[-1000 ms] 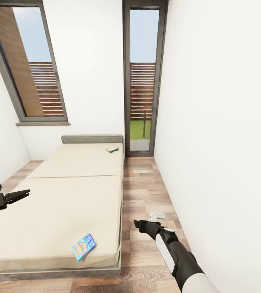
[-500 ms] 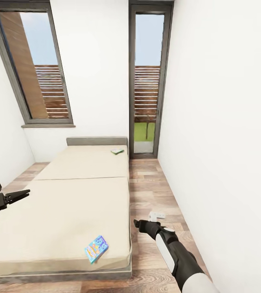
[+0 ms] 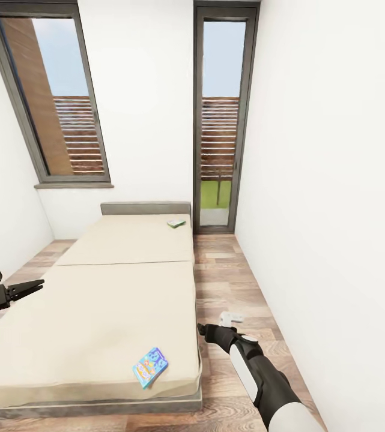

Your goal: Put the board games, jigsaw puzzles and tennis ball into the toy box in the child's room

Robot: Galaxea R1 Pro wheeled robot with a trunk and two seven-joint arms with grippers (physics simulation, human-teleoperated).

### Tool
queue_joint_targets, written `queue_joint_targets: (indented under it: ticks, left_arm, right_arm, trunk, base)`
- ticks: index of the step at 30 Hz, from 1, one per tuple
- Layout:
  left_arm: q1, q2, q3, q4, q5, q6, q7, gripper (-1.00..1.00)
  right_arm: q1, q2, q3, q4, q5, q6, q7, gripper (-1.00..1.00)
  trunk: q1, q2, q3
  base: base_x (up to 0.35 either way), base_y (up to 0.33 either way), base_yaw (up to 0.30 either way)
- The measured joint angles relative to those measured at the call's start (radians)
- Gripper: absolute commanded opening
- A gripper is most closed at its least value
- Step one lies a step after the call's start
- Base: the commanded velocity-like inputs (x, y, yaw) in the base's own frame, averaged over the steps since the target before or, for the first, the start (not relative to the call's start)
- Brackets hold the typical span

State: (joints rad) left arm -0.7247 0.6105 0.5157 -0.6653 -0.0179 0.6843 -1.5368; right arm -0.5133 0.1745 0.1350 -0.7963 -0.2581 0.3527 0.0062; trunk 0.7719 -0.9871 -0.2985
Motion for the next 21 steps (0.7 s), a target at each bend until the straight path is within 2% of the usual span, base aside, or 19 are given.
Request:
queue_joint_targets:
  ticks: [21]
  left_arm:
    - [0.000,0.000,0.000,0.000,0.000,0.000,0.000,1.00]
  right_arm:
    - [0.000,0.000,-0.001,0.000,-0.002,0.002,0.001,1.00]
  trunk:
    - [0.000,0.000,0.000]
  base:
    - [-0.013,0.001,0.000]
